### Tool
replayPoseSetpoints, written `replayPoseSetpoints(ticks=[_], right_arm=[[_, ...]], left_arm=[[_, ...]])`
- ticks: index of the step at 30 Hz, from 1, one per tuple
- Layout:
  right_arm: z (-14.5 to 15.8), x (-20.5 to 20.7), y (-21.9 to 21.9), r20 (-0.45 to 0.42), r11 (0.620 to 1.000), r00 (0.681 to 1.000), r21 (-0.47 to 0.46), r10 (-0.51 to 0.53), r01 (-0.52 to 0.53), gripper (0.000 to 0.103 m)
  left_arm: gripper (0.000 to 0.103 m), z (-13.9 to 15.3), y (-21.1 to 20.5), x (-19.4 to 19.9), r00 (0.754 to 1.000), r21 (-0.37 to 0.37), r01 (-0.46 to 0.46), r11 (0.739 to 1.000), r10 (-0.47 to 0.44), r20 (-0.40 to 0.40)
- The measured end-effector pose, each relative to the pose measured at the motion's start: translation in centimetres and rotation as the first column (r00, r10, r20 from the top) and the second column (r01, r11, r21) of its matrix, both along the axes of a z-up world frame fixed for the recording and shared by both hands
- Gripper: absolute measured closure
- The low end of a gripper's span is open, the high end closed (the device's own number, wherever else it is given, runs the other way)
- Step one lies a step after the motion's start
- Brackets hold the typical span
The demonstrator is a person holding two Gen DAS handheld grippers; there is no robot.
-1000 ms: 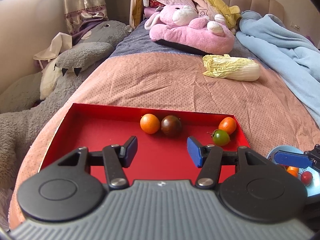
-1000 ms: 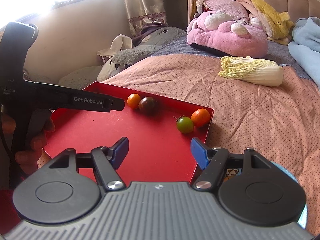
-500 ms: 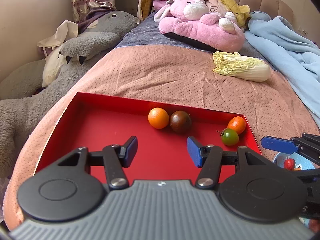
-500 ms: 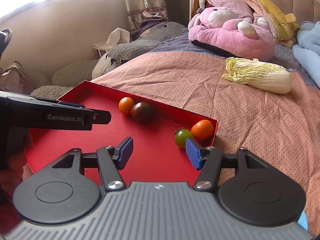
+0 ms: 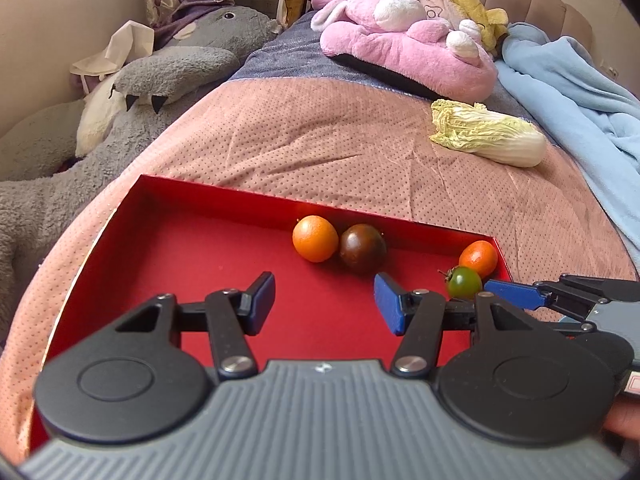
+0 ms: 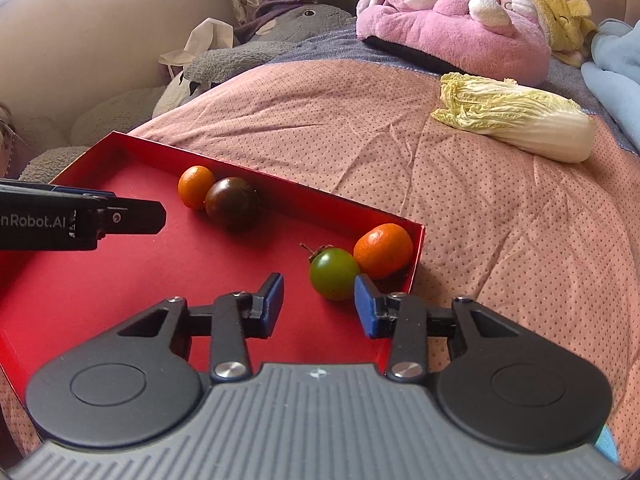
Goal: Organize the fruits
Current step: 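Grasp a green tomato with the right gripper while the left grasps an orange tomato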
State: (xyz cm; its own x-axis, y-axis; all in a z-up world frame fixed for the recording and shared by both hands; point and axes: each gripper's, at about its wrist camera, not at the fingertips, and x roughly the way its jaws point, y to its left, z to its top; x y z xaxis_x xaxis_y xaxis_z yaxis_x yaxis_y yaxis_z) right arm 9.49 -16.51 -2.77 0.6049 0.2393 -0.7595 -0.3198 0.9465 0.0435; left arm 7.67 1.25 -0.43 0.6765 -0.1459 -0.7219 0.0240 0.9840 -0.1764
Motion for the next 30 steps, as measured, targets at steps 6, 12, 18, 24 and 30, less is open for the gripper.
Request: replayPoseSetpoints(ticks=[6,12,18,24,30], right_arm=[[-0.5,1.1,0.2,-0.002,1.0,1.0,-0.022,-0.003,0.003,0.058],[-0.5,1.0,0.4,0.008,0.999,1.0,-0.033,0.02,-0.019,0.065],[0.0,-0.4,-0.3,0.001,1.0,1.0,0.007,0.029,-0.029,0.068],[-0.7,-0.2,-0.3,-0.014,1.0,1.0,-0.003,0.011,-0.011,0.068],[-0.9,0.9,0.1,-0.014,1.0,1.0,-0.007,0.017,-0.017,0.067]], left_arm=[[0.045,-0.5,0.1,1.2,1.0,-0.013,-0.011,1.0,0.011,-0.023],[0.046,-1.0,0.3,2.1,0.998,-0.02,-0.029,0.999,0.028,-0.05],[0.046,-1.5,0.3,2.8,0.997,-0.003,-0.038,0.999,0.037,-0.07],[0.047,-2.0,0.4,3.5,0.994,0.023,-0.056,0.998,0.058,-0.093],[0.047,-2.4,0.5,4.2,0.993,0.035,-0.058,0.998,0.061,-0.104]])
